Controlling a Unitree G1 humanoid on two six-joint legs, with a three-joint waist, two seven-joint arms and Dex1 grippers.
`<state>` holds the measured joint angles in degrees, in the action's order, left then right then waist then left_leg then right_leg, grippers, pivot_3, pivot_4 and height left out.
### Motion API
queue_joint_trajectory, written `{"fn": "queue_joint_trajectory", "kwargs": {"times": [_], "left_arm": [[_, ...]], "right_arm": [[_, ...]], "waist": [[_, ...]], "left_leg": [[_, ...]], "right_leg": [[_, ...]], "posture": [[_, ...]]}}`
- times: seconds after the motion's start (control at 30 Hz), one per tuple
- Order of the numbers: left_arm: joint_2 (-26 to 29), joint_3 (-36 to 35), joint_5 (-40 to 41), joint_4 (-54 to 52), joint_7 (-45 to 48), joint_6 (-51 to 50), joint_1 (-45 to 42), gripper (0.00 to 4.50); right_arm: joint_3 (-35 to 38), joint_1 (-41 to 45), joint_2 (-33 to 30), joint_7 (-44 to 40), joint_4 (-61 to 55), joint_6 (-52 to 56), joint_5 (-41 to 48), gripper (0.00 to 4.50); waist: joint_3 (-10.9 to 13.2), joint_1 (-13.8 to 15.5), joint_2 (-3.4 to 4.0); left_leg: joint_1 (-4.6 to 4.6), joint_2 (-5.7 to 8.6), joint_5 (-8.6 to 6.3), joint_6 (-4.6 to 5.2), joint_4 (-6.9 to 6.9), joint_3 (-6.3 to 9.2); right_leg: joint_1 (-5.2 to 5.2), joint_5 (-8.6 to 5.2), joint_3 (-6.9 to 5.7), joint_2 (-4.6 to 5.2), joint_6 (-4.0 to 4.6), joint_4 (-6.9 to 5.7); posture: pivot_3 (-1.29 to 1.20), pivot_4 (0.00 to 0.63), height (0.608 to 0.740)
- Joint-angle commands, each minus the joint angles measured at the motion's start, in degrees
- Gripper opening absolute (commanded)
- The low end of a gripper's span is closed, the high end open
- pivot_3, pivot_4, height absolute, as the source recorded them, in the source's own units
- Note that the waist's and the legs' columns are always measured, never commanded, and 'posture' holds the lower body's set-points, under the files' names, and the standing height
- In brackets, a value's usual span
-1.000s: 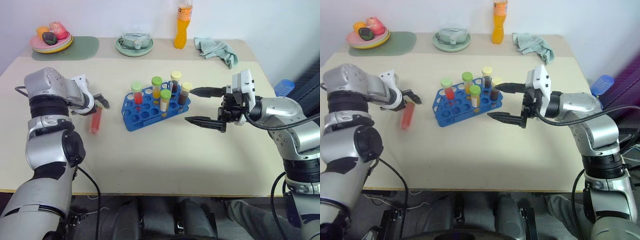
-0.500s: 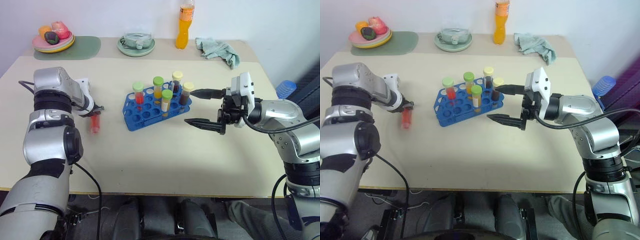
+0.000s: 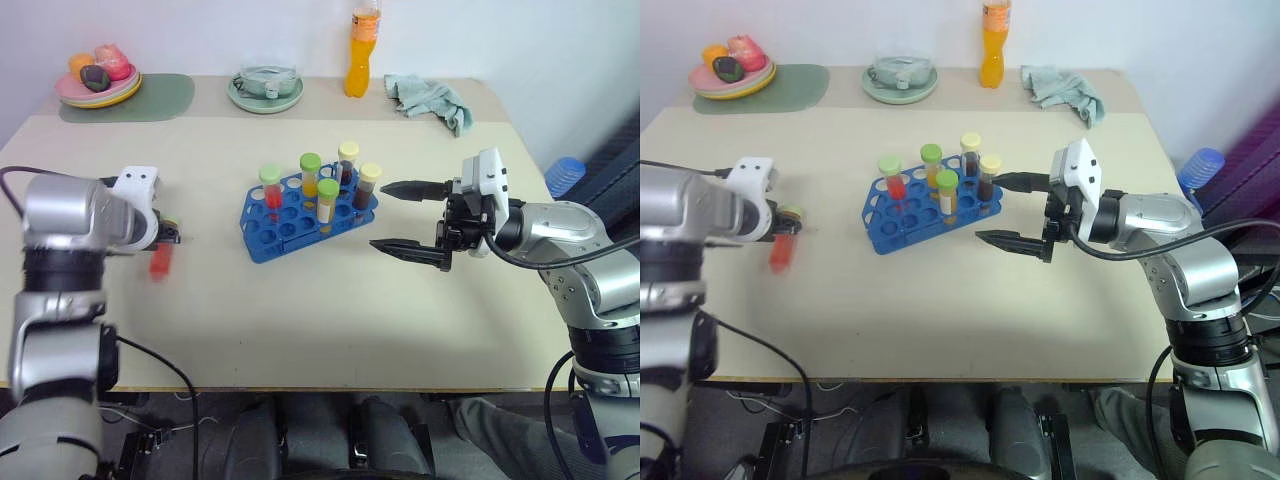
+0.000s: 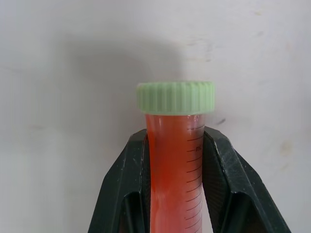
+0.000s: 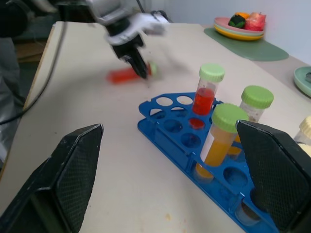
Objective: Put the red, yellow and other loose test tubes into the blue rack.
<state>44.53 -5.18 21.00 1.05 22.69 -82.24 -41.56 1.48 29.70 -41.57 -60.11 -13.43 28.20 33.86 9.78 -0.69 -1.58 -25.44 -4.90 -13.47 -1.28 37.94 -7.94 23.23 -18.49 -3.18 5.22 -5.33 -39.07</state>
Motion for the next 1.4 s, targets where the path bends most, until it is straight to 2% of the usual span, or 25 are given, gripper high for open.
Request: {"fn": "queue_joint_trajectory", "kwargs": {"times": [0.03,0.1,0.27,0.33,0.47,0.77,1.07,1.4], "left_arm": [[-1.23,-8.05,10.45,-11.69,16.21,16.06,6.26,0.81],[-2.11,-9.46,10.69,-15.08,20.59,26.97,9.23,0.81],[-9.73,-10.81,13.35,-17.74,24.12,42.52,10.58,0.81],[-11.48,-10.66,15.6,-16.62,26.14,43.78,10.58,0.81],[-17.25,-8.13,12.02,-9.48,27.4,56.24,8.8,0.81],[-24.78,-5.6,10.22,14.2,37.2,73.44,4.02,0.81],[-27.21,-3.83,7.51,29.13,44.01,81.46,-1.71,0.81],[-27.74,-1.5,5.01,33.03,47.9,83.16,-3.26,0.81]], "right_arm": [[2.87,-1.03,-0.35,1.46,-1.73,-1.5,-0.4,4.5],[3.53,-2.25,-0.64,2.16,-2.25,-1.11,-0.33,4.5],[5.22,-6.14,-0.75,4.42,-3.58,-0.57,-0.48,4.5],[5.76,-7.5,-0.67,5.25,-4.3,-0.43,-0.47,4.5],[7.31,-10.39,-0.38,7.98,-7.53,0.2,-0.14,4.5],[11.12,-14.76,0.36,17.6,-17.97,5.58,2.44,4.5],[13.95,-19.67,0.73,23.85,-24.36,7.66,3.44,4.5],[14.58,-23.72,1.2,24.52,-24.72,4.6,2.45,4.5]], "waist": [[0.0,0.67,-0.01],[0.0,1.13,-0.01],[-0.01,1.38,0.0],[0.0,1.2,0.0],[-0.02,1.12,0.03],[-0.02,1.34,0.02],[-0.02,1.27,0.02],[-0.02,1.24,0.02]], "left_leg": [[0.0,0.05,-0.02,0.03,0.01,0.0],[-0.04,0.07,-0.04,0.07,0.08,-0.06],[-0.01,0.08,-0.05,0.09,0.07,-0.1],[-0.01,0.07,-0.05,0.09,0.09,-0.1],[0.04,0.04,-0.05,0.09,0.08,-0.1],[0.03,0.05,-0.05,0.1,0.1,-0.09],[0.03,0.05,-0.06,0.11,0.09,-0.08],[0.03,0.05,-0.06,0.11,0.09,-0.07]], "right_leg": [[-0.04,0.0,-0.03,0.06,0.0,0.03],[-0.09,0.0,-0.09,0.07,0.0,0.06],[-0.14,0.0,-0.09,0.05,0.0,0.08],[-0.15,0.0,-0.09,0.03,0.0,0.07],[-0.15,0.0,-0.08,-0.02,0.0,0.04],[-0.18,0.0,-0.09,-0.04,0.0,0.08],[-0.19,0.0,-0.1,-0.06,0.0,0.11],[-0.2,0.0,-0.11,-0.07,0.0,0.11]], "posture": [[0.0,0.15,0.74],[0.0,0.15,0.74],[0.0,0.15,0.74],[0.0,0.15,0.74],[0.0,0.15,0.74],[0.0,0.15,0.74],[0.0,0.15,0.74],[0.0,0.15,0.74]]}}
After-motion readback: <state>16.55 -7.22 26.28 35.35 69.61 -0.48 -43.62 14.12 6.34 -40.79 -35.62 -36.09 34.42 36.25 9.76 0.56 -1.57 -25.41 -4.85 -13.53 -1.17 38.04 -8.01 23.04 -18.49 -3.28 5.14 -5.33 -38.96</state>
